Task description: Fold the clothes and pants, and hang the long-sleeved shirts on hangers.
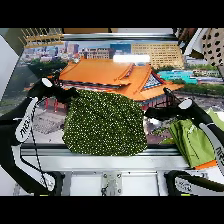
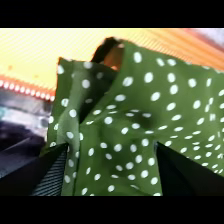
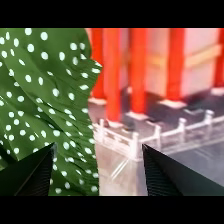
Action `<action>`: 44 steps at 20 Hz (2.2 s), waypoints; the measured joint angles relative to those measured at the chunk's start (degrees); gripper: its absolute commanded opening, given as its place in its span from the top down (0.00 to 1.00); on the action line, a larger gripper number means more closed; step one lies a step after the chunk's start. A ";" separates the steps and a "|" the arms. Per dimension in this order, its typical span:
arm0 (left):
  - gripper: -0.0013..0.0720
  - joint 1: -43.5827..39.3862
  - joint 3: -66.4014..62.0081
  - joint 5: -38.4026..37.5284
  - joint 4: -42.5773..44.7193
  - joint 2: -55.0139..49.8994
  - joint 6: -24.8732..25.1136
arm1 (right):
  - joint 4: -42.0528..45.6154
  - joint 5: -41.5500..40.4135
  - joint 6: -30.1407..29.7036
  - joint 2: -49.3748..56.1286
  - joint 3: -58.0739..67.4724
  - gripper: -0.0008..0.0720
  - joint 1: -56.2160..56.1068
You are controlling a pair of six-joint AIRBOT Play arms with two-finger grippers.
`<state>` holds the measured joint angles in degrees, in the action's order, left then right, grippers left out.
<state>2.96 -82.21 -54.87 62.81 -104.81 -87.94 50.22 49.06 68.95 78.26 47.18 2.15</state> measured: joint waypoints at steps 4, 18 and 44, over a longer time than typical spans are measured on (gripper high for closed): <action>0.50 -1.36 -2.49 -0.46 0.00 -1.27 -0.33 | -4.22 -6.03 -0.20 4.04 0.04 0.19 -5.07; 0.98 0.04 -8.07 -0.07 0.15 11.41 -0.02 | -0.92 -11.10 -3.82 -3.41 12.70 0.98 -9.70; 0.05 1.25 -8.59 -0.76 -0.70 18.08 -0.74 | 28.72 -5.92 22.58 -9.38 22.27 0.12 -5.29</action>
<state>4.21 -90.80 -55.64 62.11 -86.74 -88.68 78.94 43.13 91.53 68.88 69.45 -3.14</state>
